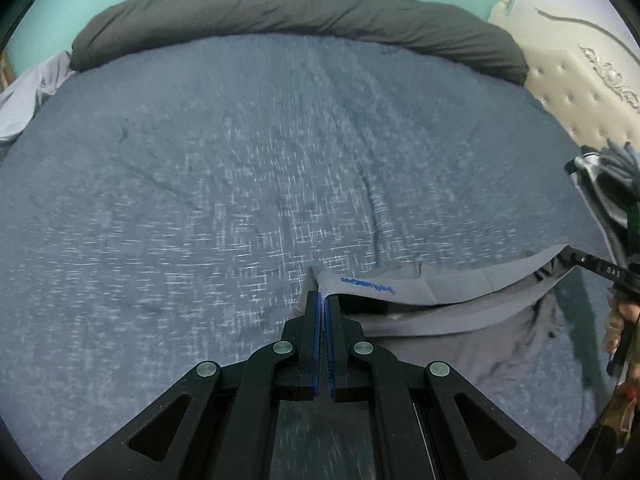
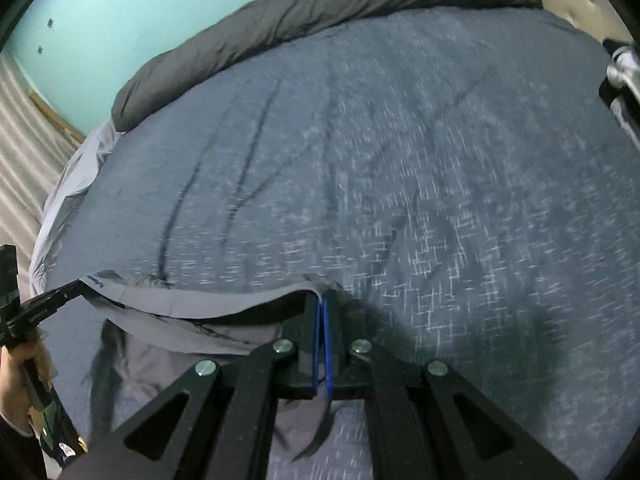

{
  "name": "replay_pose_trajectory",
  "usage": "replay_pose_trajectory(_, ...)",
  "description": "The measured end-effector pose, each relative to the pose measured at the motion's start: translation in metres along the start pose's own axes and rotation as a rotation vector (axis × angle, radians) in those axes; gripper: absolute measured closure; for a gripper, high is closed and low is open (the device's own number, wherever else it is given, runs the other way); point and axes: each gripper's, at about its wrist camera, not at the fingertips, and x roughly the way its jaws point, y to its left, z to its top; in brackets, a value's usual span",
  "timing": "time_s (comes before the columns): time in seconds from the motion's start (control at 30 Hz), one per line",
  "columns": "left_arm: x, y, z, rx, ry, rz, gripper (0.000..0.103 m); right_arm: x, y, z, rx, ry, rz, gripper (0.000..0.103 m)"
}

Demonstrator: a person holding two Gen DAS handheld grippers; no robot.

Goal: Fold clothes

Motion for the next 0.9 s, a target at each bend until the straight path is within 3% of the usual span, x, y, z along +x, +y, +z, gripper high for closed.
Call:
replay_pose_trajectory(0.17, 0.029, 0.010, 0.009, -0.026, 0.003, -0.003, 0.101, 0.014, -0.022, 0.006, 0.045, -0.017, -0.009, 0.102)
replay_pose_trajectory(0.43, 0.040, 0.009, 0.040, -0.009, -0.027, -0.001, 0.101, 0.011, -0.024, 0.029, 0.015, -0.047, -0.011, 0.102)
replay_pose_trajectory(0.77, 0.068, 0.018, 0.073, -0.029, 0.055, -0.059, 0.100, 0.029, -0.022, 0.052, 0.043, 0.015, 0.009, 0.100)
replay_pose_trajectory(0.8, 0.066, 0.020, 0.074, -0.032, 0.052, -0.069, 0.099, 0.027, -0.023, 0.052, 0.052, 0.006, 0.021, 0.099)
replay_pose_trajectory(0.83, 0.062, 0.022, 0.074, -0.035, 0.043, -0.082, 0.092, 0.024, -0.026, 0.052, 0.067, -0.003, 0.028, 0.091)
replay_pose_trajectory(0.87, 0.058, 0.024, 0.075, -0.041, 0.034, -0.098, 0.080, 0.022, -0.028, 0.052, 0.082, -0.012, 0.036, 0.073)
replay_pose_trajectory(0.9, 0.054, 0.026, 0.074, -0.050, 0.028, -0.113, 0.076, 0.020, -0.031, 0.052, 0.098, -0.020, 0.045, 0.064)
